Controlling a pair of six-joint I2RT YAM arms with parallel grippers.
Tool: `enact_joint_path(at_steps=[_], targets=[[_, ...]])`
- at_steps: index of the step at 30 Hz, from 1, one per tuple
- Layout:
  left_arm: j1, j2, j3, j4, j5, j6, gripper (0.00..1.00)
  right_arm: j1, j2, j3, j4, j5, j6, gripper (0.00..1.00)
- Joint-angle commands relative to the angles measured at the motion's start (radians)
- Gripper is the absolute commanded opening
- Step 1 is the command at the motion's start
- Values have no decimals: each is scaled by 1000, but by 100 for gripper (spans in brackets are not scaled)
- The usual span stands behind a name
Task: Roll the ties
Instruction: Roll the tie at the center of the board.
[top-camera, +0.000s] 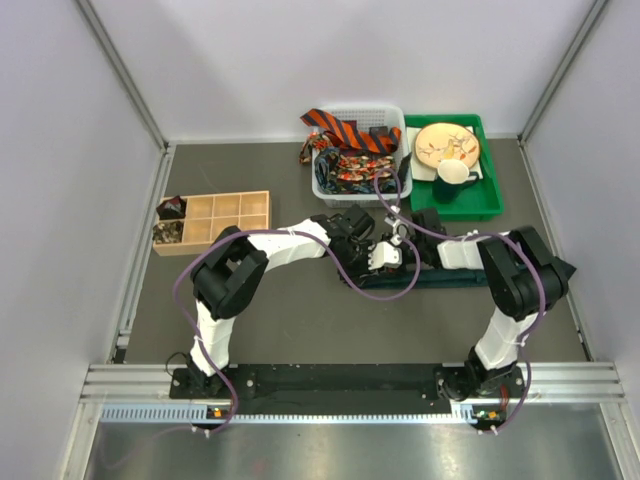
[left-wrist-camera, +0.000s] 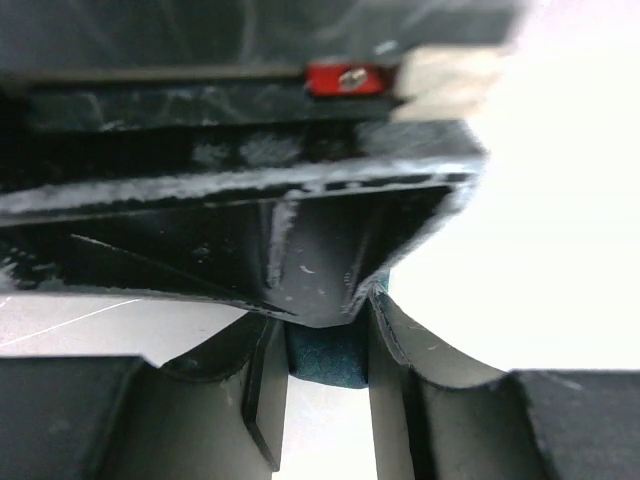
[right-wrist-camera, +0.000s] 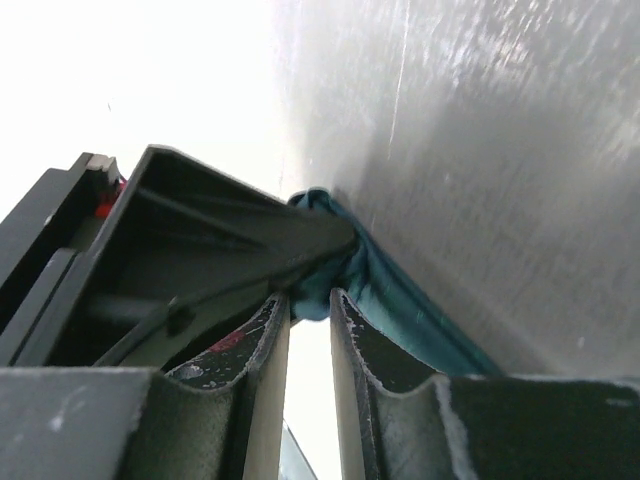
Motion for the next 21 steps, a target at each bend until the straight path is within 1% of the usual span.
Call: enact_joint_path(at_steps=[1, 3, 7, 12, 14, 15, 16, 18, 19, 20, 21], targets=[[-1, 84, -50, -86, -51, 19, 21, -1, 43, -29, 188, -43, 76, 23], [0, 82, -50, -89, -46, 21, 21, -1, 57, -31, 210, -51, 93, 23], [0, 82, -50, -86, -45, 16, 21, -1, 78, -31, 194, -61, 73, 23], [0, 88, -43, -86, -45, 13, 21, -1, 63, -25, 116, -54, 10, 23], [0, 90, -40, -86, -43, 11, 21, 0, 66, -13, 90, -48, -13, 17], [0, 90, -39, -86, -43, 10, 22, 2, 69, -4, 67, -39, -29, 6], [0, 91, -39, -86, -43, 10, 23, 2, 73, 13, 46, -23, -42, 0], [0, 91, -39, -79, -43, 1, 27, 2, 72, 32, -34, 7, -92, 0], [3, 85, -37, -75, -41, -5, 33, 2, 69, 38, -46, 33, -108, 0], [8, 82, -42, -72, -29, -8, 37, 2, 64, 41, -86, 49, -138, 0], [11, 78, -45, -54, -26, -22, 39, 2, 52, 39, -89, 64, -146, 0]])
